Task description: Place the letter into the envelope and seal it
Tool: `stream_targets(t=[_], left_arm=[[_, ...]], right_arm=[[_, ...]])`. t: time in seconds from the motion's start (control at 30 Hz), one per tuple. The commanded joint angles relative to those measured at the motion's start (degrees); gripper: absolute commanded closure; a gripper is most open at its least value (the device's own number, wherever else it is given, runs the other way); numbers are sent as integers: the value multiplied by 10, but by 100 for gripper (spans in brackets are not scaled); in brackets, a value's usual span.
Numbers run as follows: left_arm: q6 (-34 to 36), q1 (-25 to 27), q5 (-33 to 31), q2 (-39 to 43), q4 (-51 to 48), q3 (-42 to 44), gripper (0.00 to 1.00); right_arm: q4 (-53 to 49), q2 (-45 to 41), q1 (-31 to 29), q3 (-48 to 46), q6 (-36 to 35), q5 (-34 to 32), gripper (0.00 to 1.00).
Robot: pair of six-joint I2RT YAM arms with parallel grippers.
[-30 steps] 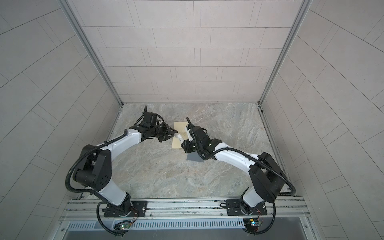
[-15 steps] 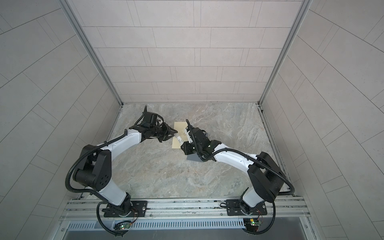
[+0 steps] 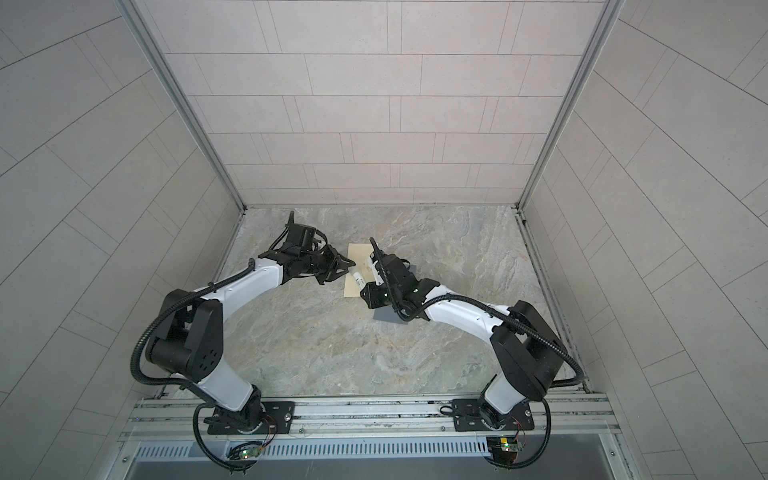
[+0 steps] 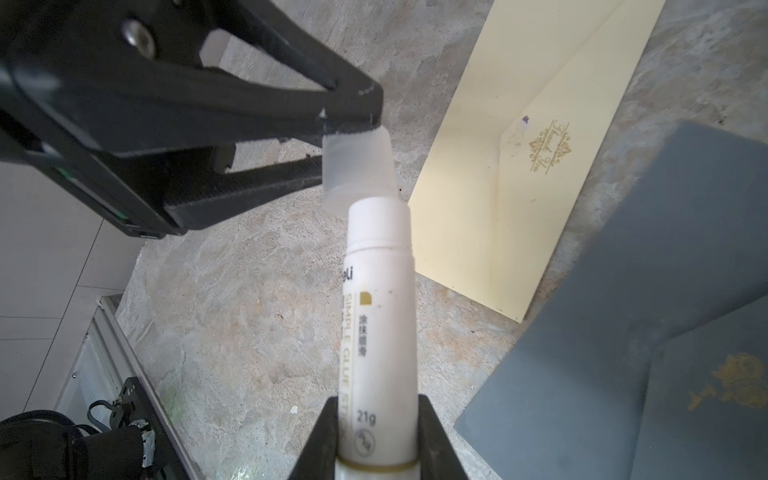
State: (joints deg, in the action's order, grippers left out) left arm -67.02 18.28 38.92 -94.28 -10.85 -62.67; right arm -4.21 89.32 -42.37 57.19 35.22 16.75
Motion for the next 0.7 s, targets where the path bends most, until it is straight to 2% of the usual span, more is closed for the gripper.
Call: stream_targets(t=[0.0, 0.67], left_arm=[[4, 3, 8, 2, -4, -4, 89], [12, 5, 9, -6, -5, -3, 89]], right_arm=[[7, 4, -2, 21, -6, 2, 100], [-11, -2, 1, 35, -11, -6, 100]])
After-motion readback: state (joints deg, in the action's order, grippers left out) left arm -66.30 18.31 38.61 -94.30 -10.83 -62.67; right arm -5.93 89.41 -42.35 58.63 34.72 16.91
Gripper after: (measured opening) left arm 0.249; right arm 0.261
